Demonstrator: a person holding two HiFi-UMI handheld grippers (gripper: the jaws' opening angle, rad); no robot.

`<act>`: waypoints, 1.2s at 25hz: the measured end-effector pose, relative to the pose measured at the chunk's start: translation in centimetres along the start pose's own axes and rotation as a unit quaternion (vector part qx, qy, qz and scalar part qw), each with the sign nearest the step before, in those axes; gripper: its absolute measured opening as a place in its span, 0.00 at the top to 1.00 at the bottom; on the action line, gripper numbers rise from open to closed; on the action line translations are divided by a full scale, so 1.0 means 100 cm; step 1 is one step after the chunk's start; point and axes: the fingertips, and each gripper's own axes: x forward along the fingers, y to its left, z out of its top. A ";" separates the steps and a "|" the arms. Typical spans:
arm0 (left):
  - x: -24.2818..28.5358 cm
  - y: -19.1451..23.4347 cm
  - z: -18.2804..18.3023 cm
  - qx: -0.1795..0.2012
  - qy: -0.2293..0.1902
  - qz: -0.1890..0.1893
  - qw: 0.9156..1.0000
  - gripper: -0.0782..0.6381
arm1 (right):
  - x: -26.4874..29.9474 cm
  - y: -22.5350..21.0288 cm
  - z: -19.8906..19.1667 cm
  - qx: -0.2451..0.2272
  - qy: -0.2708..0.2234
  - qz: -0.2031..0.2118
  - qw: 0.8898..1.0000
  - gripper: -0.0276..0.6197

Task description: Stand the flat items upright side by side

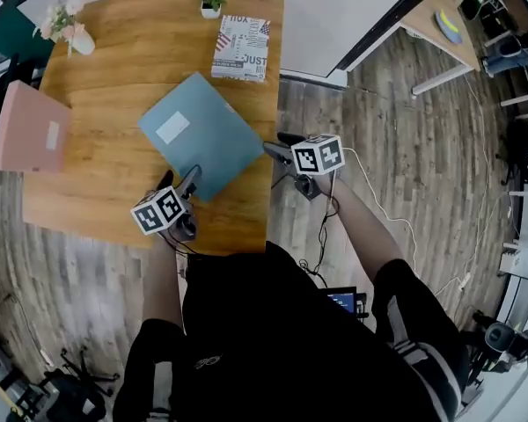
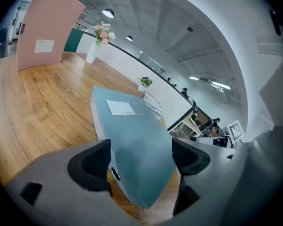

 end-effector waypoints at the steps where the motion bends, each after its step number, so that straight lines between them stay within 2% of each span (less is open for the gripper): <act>1: 0.003 0.005 -0.002 -0.003 -0.002 0.011 1.000 0.31 | 0.009 0.000 0.002 0.008 0.007 0.014 1.000 0.58; 3: 0.009 0.015 -0.006 -0.010 -0.002 0.033 0.999 0.31 | 0.027 -0.002 0.007 0.010 0.021 0.035 0.999 0.53; 7: 0.021 0.025 -0.007 -0.019 -0.001 0.055 0.998 0.31 | 0.063 -0.006 0.018 -0.009 0.061 0.049 0.997 0.45; 14: 0.029 0.042 -0.012 -0.042 -0.004 0.081 0.996 0.31 | 0.120 0.000 0.021 -0.054 0.133 0.052 0.988 0.43; 20: 0.036 0.046 -0.017 -0.042 0.004 0.077 0.996 0.31 | 0.145 0.000 0.016 -0.074 0.164 0.052 0.982 0.43; 23: 0.043 0.045 -0.024 -0.026 0.024 0.071 0.997 0.31 | 0.154 0.002 0.017 -0.077 0.174 0.065 0.980 0.40; 26: 0.047 0.041 -0.029 -0.015 0.035 0.067 0.997 0.35 | 0.157 0.005 0.017 -0.082 0.179 0.067 0.978 0.42; 30: 0.046 0.041 -0.028 -0.012 0.036 0.066 0.997 0.35 | 0.158 0.008 0.017 -0.086 0.177 0.062 0.978 0.42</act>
